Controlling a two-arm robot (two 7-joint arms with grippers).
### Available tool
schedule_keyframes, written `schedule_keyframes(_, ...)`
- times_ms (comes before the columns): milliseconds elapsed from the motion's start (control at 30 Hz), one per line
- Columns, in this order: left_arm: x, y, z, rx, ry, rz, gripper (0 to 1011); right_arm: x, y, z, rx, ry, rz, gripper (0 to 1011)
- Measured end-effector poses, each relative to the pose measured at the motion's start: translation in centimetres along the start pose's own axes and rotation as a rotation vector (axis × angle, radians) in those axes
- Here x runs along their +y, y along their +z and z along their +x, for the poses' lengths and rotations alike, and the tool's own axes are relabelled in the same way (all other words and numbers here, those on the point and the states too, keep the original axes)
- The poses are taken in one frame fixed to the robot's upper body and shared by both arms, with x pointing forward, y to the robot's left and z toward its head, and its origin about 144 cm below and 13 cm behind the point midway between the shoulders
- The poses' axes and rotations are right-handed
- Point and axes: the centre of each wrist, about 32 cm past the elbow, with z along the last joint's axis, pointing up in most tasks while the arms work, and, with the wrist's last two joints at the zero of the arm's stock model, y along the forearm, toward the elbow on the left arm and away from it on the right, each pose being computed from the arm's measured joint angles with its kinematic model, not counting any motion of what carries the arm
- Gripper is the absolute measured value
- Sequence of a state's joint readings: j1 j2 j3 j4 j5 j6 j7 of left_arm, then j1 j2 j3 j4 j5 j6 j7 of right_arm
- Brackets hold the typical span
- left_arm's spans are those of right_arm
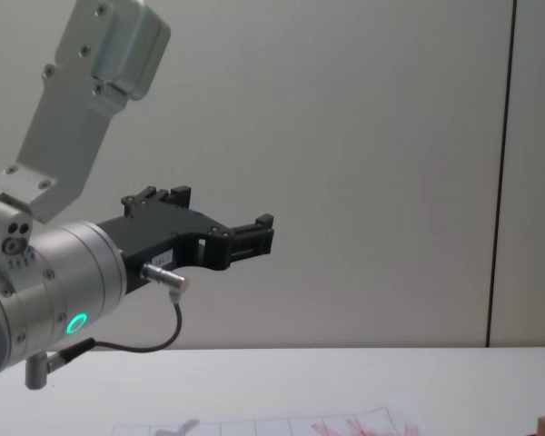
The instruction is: Use the one hand to pick up the stamp and affix it onto the A4 paper.
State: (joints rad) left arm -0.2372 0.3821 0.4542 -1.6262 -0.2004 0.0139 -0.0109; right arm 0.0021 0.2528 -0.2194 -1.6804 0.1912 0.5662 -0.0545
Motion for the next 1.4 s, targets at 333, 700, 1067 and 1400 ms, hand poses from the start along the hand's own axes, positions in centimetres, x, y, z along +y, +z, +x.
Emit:
schedule_keyframes(333, 0.0, 0.0, 0.0, 0.000, 0.000, 0.000, 1001, 0.6, -0.1, 0.0, -0.014, 0.011, 0.013, 729)
schedule_keyframes(700, 0.0, 0.0, 0.0, 0.000, 0.000, 0.000, 1001, 0.7, 0.0, -0.1, -0.027, 0.013, 0.038, 389)
schedule_keyframes(1067, 0.0, 0.0, 0.0, 0.000, 0.000, 0.000, 1001, 1.2, -0.3, 0.0, -0.028, 0.018, 0.016, 217)
schedule_keyframes(1400, 0.0, 0.0, 0.0, 0.000, 0.000, 0.000, 1001, 1.7, -0.6, 0.3, -0.020, 0.018, -0.003, 217)
